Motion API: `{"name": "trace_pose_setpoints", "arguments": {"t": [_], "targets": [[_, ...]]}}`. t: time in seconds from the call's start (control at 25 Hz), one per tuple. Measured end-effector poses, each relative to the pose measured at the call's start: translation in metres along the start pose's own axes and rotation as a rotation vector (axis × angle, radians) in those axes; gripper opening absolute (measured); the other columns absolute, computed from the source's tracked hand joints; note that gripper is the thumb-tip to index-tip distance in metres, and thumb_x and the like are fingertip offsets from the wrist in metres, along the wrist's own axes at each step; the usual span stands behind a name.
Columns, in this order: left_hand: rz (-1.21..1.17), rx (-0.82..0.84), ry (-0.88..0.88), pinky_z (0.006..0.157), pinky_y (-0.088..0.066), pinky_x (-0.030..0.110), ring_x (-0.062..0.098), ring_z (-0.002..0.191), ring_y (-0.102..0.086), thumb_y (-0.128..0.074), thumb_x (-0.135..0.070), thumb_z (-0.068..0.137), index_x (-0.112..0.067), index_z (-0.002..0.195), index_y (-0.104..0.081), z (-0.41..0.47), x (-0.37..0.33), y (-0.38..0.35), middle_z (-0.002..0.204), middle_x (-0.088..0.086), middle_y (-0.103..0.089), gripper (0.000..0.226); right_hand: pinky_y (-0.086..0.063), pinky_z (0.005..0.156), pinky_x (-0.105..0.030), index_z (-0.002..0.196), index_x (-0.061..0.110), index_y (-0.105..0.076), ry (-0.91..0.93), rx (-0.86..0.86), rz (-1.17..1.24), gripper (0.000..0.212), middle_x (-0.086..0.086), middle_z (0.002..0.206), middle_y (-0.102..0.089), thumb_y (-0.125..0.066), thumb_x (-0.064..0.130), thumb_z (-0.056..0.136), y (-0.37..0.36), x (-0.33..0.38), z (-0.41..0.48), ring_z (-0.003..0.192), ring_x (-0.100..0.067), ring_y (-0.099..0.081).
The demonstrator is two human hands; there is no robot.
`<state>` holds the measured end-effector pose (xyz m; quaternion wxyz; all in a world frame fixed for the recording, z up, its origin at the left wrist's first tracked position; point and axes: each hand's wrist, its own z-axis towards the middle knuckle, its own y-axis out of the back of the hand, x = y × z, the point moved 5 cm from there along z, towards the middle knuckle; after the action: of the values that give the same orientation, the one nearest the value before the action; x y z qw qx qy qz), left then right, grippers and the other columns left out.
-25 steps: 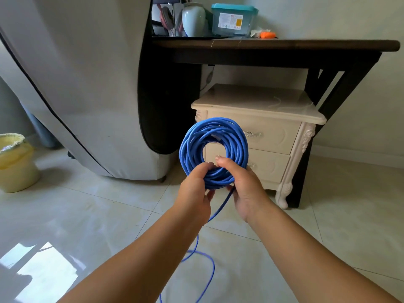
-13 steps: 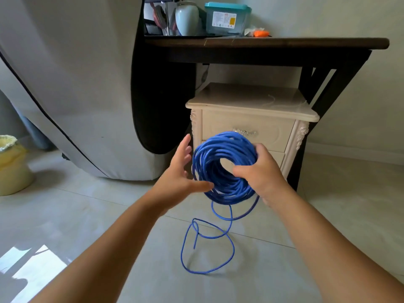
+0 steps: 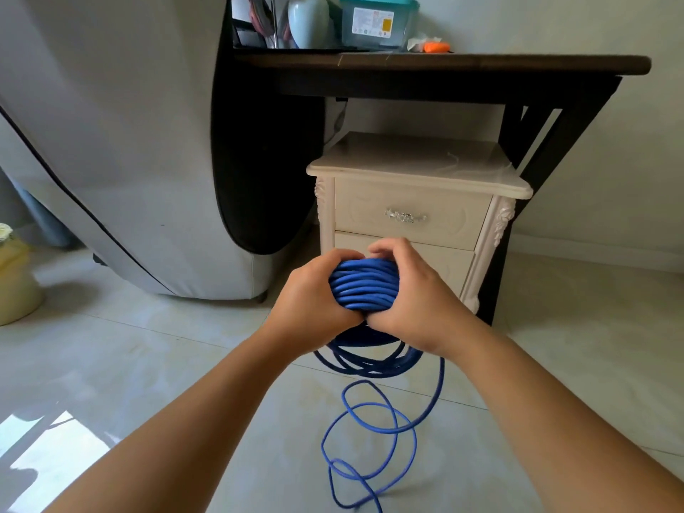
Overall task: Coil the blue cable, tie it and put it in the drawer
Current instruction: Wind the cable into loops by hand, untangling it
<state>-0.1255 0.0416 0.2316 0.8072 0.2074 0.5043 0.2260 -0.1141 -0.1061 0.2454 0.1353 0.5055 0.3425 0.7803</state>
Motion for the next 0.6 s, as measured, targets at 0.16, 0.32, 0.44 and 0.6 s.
{"name": "trace_pose_setpoints", "arguments": {"t": [0.16,0.32,0.44,0.6], "targets": [[-0.146,-0.017,0.193,0.068,-0.057,0.018,0.006,0.083,-0.068,-0.081,0.000,0.066,-0.026,0.112,-0.061,0.000,0.006,0.003,0.093,-0.009,-0.070,0.056,-0.048,0.071,-0.008,0.118,0.035,-0.051,-0.065,-0.036,0.220,0.060,0.017,0.110,-0.059,-0.080,0.012,0.070,0.006,-0.004,0.000,0.091,0.000,-0.063],[-0.374,-0.132,0.384,0.068,-0.061,0.035,0.022,0.078,-0.071,-0.077,0.005,0.065,-0.021,0.105,-0.064,0.004,0.018,0.010,0.088,0.004,-0.073,0.049,-0.050,0.077,-0.010,0.122,0.041,-0.050,-0.100,-0.074,0.311,0.061,0.020,0.111,-0.062,-0.080,0.015,0.076,0.010,-0.011,-0.002,0.092,0.006,-0.064],[-0.544,-0.200,0.502,0.070,-0.059,0.043,0.028,0.074,-0.068,-0.075,0.001,0.060,-0.017,0.105,-0.066,0.004,0.030,0.014,0.089,0.012,-0.071,0.049,-0.052,0.086,-0.019,0.127,0.045,-0.047,-0.215,-0.093,0.425,0.065,0.017,0.109,-0.066,-0.080,0.018,0.078,-0.002,-0.021,-0.002,0.095,0.002,-0.066],[-0.769,-0.139,0.577,0.055,-0.050,0.033,0.022,0.062,-0.059,-0.069,-0.001,0.062,-0.004,0.105,-0.061,-0.004,0.029,-0.001,0.075,0.011,-0.058,0.044,-0.055,0.082,-0.035,0.136,0.033,-0.048,-0.362,-0.070,0.861,0.077,0.003,0.102,-0.072,-0.083,0.010,0.071,-0.020,-0.032,0.005,0.094,-0.015,-0.072]]}}
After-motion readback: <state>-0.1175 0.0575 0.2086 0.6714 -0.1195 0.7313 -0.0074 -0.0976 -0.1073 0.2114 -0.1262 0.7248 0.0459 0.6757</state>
